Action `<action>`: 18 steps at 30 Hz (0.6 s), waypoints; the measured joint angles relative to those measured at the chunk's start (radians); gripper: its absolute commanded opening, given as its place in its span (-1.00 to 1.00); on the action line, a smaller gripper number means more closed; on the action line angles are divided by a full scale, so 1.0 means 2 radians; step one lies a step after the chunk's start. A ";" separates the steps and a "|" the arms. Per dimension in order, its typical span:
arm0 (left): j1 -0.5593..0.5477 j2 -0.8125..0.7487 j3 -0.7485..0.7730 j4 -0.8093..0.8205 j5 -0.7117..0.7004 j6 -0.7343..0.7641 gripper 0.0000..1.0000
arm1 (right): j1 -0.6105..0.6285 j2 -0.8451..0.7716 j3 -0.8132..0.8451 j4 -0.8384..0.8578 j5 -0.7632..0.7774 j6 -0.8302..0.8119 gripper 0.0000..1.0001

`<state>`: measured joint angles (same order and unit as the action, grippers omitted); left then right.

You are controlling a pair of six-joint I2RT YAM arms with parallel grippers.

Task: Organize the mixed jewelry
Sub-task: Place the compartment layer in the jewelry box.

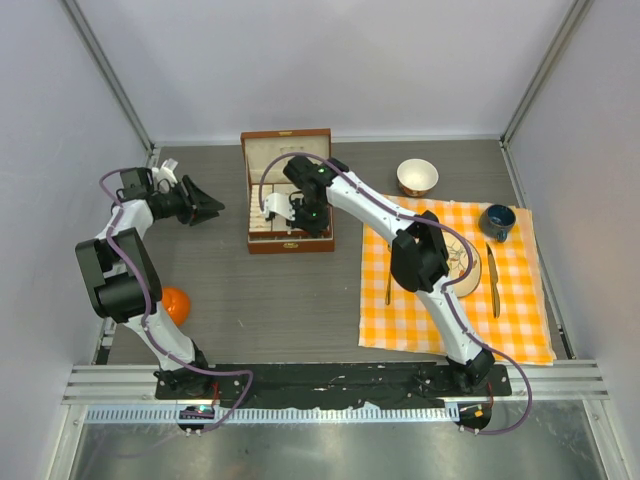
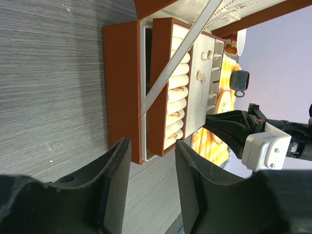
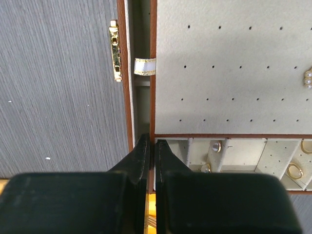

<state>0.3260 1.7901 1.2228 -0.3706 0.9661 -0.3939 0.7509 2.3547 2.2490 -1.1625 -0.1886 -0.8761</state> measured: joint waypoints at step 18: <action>0.002 0.000 0.000 0.002 0.002 -0.009 -0.10 | 0.005 -0.009 -0.009 -0.007 0.001 0.000 -0.99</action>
<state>0.3294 1.7901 1.2228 -0.3656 0.9707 -0.4126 0.7601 2.3363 2.2314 -1.1759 -0.1867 -0.8757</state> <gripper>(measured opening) 0.452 0.061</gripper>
